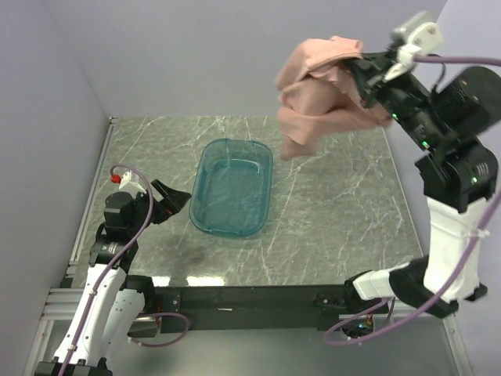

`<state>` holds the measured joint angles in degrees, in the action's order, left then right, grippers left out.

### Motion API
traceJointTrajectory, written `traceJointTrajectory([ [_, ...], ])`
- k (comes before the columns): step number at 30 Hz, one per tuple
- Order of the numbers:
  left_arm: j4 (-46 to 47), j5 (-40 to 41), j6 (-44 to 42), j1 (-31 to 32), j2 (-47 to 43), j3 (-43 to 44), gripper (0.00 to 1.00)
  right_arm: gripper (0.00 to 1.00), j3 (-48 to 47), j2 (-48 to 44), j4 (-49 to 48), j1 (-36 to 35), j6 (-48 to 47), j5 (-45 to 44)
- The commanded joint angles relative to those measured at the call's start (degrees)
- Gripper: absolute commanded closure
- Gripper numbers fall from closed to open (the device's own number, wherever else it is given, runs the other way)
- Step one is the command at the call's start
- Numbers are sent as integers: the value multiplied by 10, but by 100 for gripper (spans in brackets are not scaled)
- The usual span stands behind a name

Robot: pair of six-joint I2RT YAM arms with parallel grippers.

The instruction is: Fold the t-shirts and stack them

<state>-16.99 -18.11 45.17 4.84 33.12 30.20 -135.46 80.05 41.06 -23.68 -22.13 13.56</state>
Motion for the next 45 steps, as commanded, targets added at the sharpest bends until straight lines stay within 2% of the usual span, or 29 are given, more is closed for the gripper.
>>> traceJointTrajectory([
  [1,16,9,-24,1,9,7,8,100,68,-28,-26,39,10,-19],
  [3,15,11,-26,1,17,8,8,100,105,-44,-19,58,24,16],
  [9,30,6,-31,1,38,3,8,100,340,-126,-7,98,58,145],
  [13,31,5,-33,1,43,3,9,100,373,-142,-3,109,67,202],
  [19,35,7,-37,1,50,3,8,100,378,-163,21,178,53,248],
  [23,41,7,-38,1,55,0,8,100,448,-195,14,223,36,206],
  [25,43,4,-39,1,62,0,8,100,513,-204,-2,234,14,148],
  [32,64,-27,-55,1,98,8,9,98,771,-212,-78,284,-53,23],
  [34,68,-36,-60,1,116,12,9,84,800,-206,-85,292,-55,3],
  [35,69,-45,-66,1,124,13,9,53,807,-198,-89,296,-50,-4],
  [36,70,-46,-69,1,141,17,11,32,810,-194,-90,298,-35,-6],
  [37,67,-46,-73,2,151,21,11,18,807,-191,-91,300,-26,-1],
  [38,64,-38,-79,3,163,25,12,11,798,-184,-91,301,-19,7],
  [41,38,-11,-98,13,211,52,16,10,777,-162,-77,300,3,80],
  [43,19,22,-109,30,250,81,15,10,773,-149,-63,300,10,170],
  [45,6,69,-126,46,296,115,16,10,776,-129,-63,292,23,221],
])
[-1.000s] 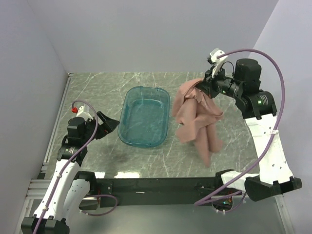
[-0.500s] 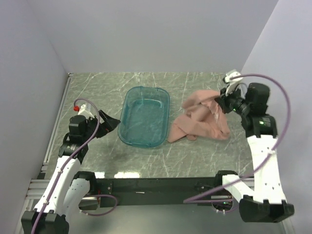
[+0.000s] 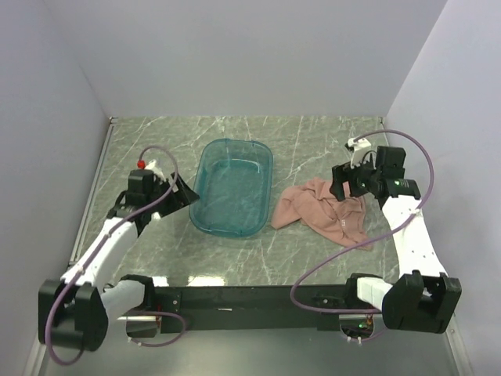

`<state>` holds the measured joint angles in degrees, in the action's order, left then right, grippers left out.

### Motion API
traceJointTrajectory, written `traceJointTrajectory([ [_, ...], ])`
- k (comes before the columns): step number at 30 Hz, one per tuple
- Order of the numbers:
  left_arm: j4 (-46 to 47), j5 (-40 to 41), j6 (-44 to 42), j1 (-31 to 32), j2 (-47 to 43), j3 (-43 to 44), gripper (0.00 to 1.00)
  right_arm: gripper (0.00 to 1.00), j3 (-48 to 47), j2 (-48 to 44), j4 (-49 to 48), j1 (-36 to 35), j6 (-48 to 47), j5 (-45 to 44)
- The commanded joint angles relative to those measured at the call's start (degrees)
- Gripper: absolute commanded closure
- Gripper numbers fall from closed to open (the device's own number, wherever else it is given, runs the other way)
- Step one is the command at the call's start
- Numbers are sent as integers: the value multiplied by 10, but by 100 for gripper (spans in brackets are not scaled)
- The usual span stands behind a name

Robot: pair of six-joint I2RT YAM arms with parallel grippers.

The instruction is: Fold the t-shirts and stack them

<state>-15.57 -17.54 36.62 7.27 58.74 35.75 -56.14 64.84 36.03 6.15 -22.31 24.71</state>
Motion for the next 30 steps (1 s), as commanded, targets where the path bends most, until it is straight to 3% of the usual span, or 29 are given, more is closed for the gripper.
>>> traceJointTrajectory([
  [1,-16,79,-47,38,57,72,17,10,-13,27,-17,-11,31,138],
  [10,-101,247,-98,135,285,229,46,10,25,42,-64,-49,54,176],
  [11,-106,260,-107,139,302,252,52,10,24,42,-63,-50,53,178],
  [12,-116,270,-112,143,326,263,67,10,24,42,-64,-49,53,179],
  [14,-120,321,-120,144,339,281,87,10,28,37,-68,-49,55,179],
  [16,-118,362,-136,140,338,288,98,10,33,30,-69,-49,55,180],
  [20,-115,424,-178,84,334,317,100,10,40,22,-75,-48,56,186],
  [30,-90,447,-343,-101,361,360,100,9,44,20,-86,-47,56,198],
])
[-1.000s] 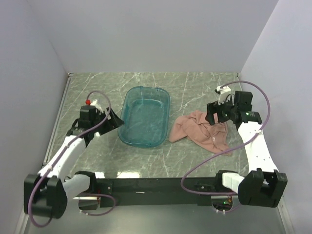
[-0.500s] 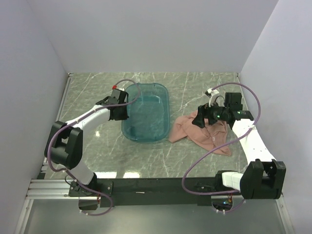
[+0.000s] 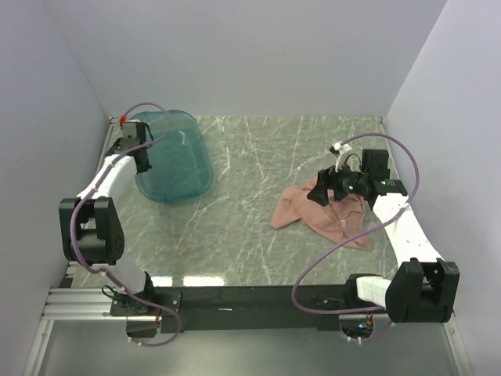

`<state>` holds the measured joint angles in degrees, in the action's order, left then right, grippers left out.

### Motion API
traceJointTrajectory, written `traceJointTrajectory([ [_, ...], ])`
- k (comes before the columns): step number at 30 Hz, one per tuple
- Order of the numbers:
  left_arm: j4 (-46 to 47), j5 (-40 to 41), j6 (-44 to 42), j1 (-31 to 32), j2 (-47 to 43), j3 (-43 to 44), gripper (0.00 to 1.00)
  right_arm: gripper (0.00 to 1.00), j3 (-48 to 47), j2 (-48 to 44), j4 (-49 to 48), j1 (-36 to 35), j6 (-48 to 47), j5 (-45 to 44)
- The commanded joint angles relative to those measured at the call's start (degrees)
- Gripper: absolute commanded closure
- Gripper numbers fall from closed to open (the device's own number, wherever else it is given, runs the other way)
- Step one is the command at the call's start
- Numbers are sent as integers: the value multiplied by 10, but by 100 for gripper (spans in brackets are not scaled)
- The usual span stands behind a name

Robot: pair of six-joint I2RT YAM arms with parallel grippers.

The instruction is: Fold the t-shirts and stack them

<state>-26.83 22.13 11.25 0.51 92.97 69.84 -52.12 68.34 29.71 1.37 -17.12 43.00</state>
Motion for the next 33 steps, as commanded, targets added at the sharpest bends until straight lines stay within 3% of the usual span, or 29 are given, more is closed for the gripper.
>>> traceJointTrajectory([
  [1,27,50,-93,-48,26,21,100,9,3,-13,-24,0,3,16],
  [7,28,21,-80,-128,122,118,98,9,-3,-8,-17,0,-9,21],
  [10,-5,41,-61,-143,176,190,83,9,-3,-10,-16,0,-13,20],
  [11,-15,46,-52,-147,193,209,73,9,-3,-12,-13,0,-18,18],
  [13,-37,41,-40,-150,195,246,67,9,-4,-16,-8,0,-23,9],
  [16,-34,29,-23,-150,150,251,43,9,-12,-19,6,0,-41,-11],
  [17,-30,25,-18,-151,108,245,19,9,-16,-20,18,0,-54,-18],
  [19,-15,6,-7,-150,56,206,1,9,-28,-15,32,2,-69,-53],
  [22,30,-61,6,-150,-61,124,1,9,-48,0,60,11,-98,-108],
  [23,61,-150,22,-151,-147,49,1,9,-70,23,83,20,-129,-140],
  [24,62,-151,22,-151,-147,49,1,9,-70,23,83,20,-129,-140],
  [26,73,-299,34,-151,-218,-21,1,10,-97,50,110,29,-170,-172],
  [30,129,-528,104,-144,-308,-155,1,14,-147,88,219,15,-334,-135],
  [33,141,-559,135,-81,-348,-223,2,14,-148,105,202,-55,-365,-188],
])
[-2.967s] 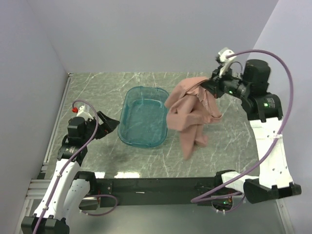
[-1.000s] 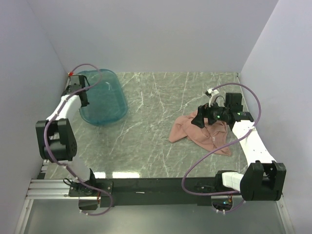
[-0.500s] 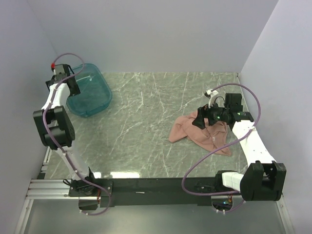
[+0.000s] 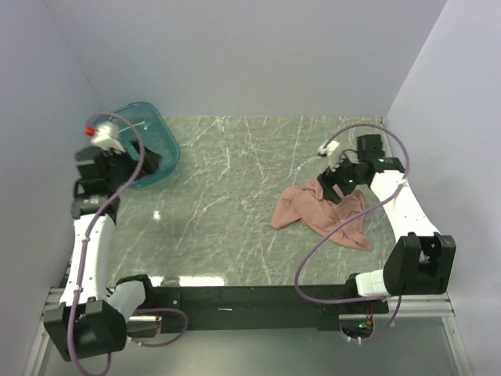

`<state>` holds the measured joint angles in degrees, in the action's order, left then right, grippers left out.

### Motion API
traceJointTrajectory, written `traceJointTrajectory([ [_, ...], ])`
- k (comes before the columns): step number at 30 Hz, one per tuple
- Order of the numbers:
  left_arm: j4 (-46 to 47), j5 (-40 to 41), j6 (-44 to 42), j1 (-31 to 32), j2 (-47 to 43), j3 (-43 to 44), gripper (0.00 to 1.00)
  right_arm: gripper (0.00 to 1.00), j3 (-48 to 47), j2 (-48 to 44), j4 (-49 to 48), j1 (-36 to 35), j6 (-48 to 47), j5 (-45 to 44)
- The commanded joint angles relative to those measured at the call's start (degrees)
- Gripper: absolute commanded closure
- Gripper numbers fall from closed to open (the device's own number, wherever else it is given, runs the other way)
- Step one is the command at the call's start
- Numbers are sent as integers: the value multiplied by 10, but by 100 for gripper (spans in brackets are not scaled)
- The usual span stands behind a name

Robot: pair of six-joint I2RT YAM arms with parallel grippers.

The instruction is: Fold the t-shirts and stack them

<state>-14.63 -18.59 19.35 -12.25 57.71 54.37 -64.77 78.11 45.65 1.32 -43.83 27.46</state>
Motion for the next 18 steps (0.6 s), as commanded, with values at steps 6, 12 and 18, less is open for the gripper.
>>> traceJointTrajectory([
  [6,73,-96,136,208,-56,-178,3,18,-52,90,-34,-127,15,-157],
  [12,161,-66,249,260,-127,-290,3,22,-59,165,-100,-150,92,-259],
  [18,174,-45,268,290,-117,-306,4,50,-89,195,-94,-151,137,-269],
])
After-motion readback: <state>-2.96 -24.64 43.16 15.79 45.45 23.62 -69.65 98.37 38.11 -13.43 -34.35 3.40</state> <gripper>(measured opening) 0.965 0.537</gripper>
